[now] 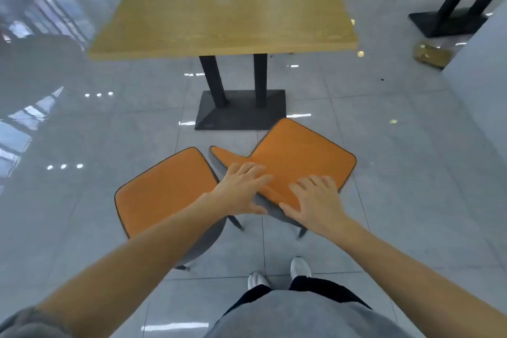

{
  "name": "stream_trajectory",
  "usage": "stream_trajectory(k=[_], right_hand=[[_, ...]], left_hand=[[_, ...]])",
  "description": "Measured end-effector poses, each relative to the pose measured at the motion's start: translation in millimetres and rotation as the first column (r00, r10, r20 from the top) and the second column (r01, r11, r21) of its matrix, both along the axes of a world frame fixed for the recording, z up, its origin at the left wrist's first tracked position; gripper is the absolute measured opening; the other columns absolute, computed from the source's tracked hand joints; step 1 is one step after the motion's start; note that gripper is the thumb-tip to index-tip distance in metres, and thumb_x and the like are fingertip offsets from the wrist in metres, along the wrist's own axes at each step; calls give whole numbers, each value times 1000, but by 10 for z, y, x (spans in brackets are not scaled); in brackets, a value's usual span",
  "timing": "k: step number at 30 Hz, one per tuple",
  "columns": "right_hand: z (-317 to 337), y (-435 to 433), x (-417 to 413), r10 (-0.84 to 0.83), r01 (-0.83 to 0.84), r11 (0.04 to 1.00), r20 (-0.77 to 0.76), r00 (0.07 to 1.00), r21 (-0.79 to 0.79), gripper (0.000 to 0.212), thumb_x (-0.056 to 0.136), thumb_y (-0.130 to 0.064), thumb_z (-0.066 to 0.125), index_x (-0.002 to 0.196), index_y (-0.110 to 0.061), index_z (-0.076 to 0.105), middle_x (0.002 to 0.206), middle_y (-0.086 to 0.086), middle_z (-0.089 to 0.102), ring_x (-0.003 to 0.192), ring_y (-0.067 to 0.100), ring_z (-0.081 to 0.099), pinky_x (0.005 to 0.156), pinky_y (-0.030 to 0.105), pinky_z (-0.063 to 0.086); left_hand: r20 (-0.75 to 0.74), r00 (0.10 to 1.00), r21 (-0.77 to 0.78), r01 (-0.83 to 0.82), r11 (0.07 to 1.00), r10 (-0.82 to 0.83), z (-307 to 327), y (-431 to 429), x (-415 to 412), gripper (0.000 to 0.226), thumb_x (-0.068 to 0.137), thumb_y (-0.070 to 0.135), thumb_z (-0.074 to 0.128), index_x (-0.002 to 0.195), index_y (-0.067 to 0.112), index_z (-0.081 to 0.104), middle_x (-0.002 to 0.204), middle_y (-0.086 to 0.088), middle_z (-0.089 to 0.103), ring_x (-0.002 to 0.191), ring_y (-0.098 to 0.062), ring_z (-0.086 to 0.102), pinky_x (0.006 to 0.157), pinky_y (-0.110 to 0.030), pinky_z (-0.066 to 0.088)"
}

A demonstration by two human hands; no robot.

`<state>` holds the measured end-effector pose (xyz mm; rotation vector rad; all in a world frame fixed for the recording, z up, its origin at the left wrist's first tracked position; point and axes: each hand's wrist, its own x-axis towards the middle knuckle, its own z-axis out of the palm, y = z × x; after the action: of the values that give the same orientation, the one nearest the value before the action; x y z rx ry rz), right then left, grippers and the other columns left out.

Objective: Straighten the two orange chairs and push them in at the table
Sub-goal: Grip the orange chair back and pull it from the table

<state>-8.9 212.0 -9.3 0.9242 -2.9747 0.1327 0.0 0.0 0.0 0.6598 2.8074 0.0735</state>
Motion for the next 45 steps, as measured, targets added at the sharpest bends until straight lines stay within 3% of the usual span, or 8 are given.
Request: stream_trajectory(k=[5,9,11,19,25,30,36,45], right_hand=[[-294,-54,114,28,-31,999,115,993,24,51,73,-58,43,96,-16,63,79,3,66,77,27,60,63,39,48],[-449,-168,103,20,-26,999,144,989,35,60,56,-44,79,103,-12,61,69,3,63,57,23,60,41,30,45],[-484,-207,61,43,-39,999,159,986,-29,66,46,-36,86,102,-10,62,66,3,62,51,21,58,34,26,42],[-631,-319,-294,115,-91,983,151,982,-159,68,46,-24,84,105,-10,54,64,1,63,49,18,58,32,24,43],[-610,-327,-834,113,-91,984,138,984,-155,68,41,-25,89,102,-10,63,67,2,67,48,19,61,31,23,43],[-583,-327,-1391,93,-79,986,88,992,-147,66,41,-26,92,99,-8,66,70,4,69,47,22,63,28,27,44],[-618,-518,-1832,116,-99,976,82,990,-192,63,45,-23,91,100,-8,64,69,4,68,44,25,61,29,27,44],[-674,-763,-2285,154,-147,956,6,988,-253,60,47,-19,88,100,-7,65,70,5,70,42,26,60,30,26,45]], left_hand=[[-24,999,-123,-36,992,34,-254,-34,-101,59,77,45,67,127,22,48,136,-7,50,126,-29,42,105,-48,26],[-82,995,-163,-61,985,48,-295,-50,-174,36,71,35,72,102,19,64,108,-5,68,105,-28,58,97,-44,36],[-91,994,-173,-74,982,59,-308,-56,-176,29,69,33,74,92,18,66,96,-3,71,97,-27,62,95,-44,39],[-171,978,-171,-149,974,120,-364,-185,-407,26,61,30,81,79,18,66,80,-1,71,85,-25,65,93,-48,43],[-165,964,-140,-231,963,207,-319,-175,-833,26,58,30,83,69,17,63,68,-1,68,75,-26,64,89,-49,44],[-145,950,-107,-293,950,276,-371,-176,-1331,21,63,22,79,75,17,63,74,-3,68,81,-30,62,92,-53,38],[-170,942,-113,-311,944,290,-389,-358,-1758,23,79,31,72,98,18,65,98,-5,69,103,-30,58,102,-53,28],[-174,935,-136,-334,933,309,-356,-602,-2168,29,82,37,71,105,22,62,108,-4,67,110,-28,55,105,-53,25]])
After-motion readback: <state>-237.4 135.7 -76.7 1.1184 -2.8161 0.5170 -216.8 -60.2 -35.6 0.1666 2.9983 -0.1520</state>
